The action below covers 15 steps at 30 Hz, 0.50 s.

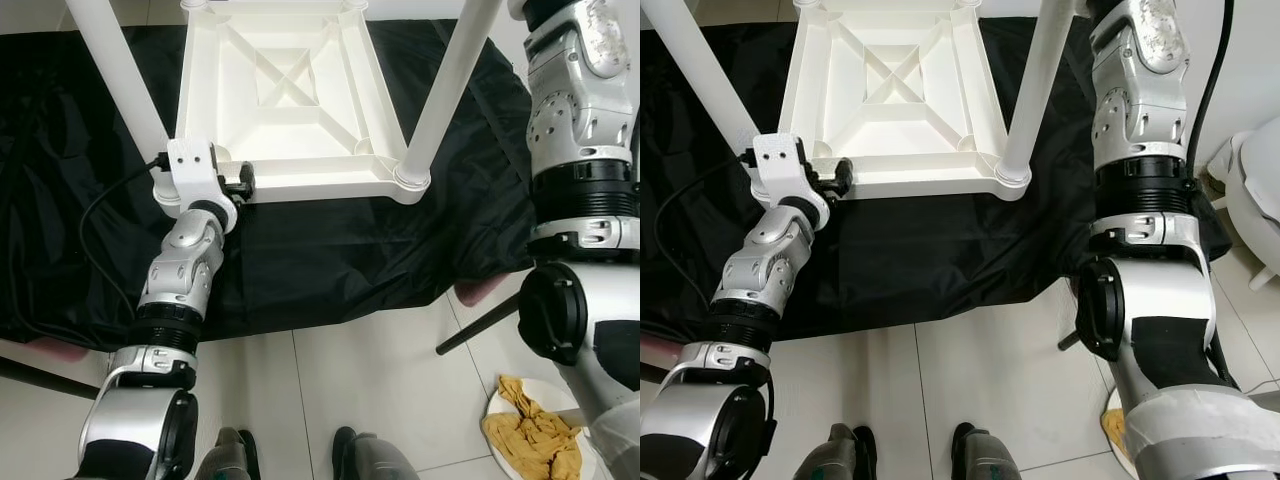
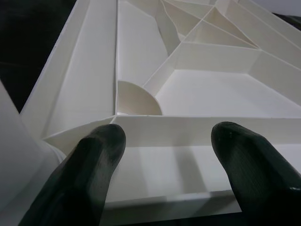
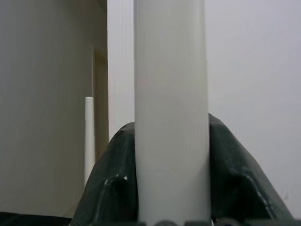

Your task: Building children table

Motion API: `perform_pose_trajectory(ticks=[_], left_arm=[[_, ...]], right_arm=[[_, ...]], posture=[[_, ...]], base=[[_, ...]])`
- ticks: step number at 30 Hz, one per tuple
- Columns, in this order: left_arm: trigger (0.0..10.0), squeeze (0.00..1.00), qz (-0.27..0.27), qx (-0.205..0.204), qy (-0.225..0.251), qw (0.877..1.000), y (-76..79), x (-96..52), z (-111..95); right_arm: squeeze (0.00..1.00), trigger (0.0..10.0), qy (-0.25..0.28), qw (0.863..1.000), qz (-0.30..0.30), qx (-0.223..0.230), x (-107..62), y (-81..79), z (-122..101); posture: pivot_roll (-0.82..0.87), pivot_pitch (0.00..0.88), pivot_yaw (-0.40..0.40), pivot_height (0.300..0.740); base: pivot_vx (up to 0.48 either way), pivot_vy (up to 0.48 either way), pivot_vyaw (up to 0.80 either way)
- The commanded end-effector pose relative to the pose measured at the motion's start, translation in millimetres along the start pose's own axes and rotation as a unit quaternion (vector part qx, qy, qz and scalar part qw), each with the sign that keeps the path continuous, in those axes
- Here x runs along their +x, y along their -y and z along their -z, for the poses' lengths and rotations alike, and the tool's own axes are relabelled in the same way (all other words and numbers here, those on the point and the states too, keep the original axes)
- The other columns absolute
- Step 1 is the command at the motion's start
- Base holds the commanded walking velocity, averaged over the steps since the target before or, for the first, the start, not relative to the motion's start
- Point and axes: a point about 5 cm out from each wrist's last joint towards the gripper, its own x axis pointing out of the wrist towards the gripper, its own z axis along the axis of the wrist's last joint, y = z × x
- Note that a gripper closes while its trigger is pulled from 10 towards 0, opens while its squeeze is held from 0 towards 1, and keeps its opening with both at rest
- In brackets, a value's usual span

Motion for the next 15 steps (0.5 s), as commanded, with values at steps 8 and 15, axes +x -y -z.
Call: perform_pose_trajectory(ticks=[8, 15], left_arm=[[10.0, 0.00, -0.169, 0.051, -0.069, 0.982, -49.8, -5.6, 23.2], [10.0, 0.00, -0.227, 0.071, -0.046, 0.970, -71.3, -6.1, 4.6]], right_arm=[[0.00, 0.0, 0.015, 0.999, 0.020, 0.019, -10.4, 19.0, -15.1], [0.00, 0.0, 0.030, 0.999, 0.031, 0.034, -27.3, 24.3, -19.2]], posture=[[-0.03, 0.247, -0.003, 0.740], [-0.03, 0.244, 0.007, 0.740]], base=[[0.000, 0.000, 0.00], [0.000, 0.000, 0.00]])
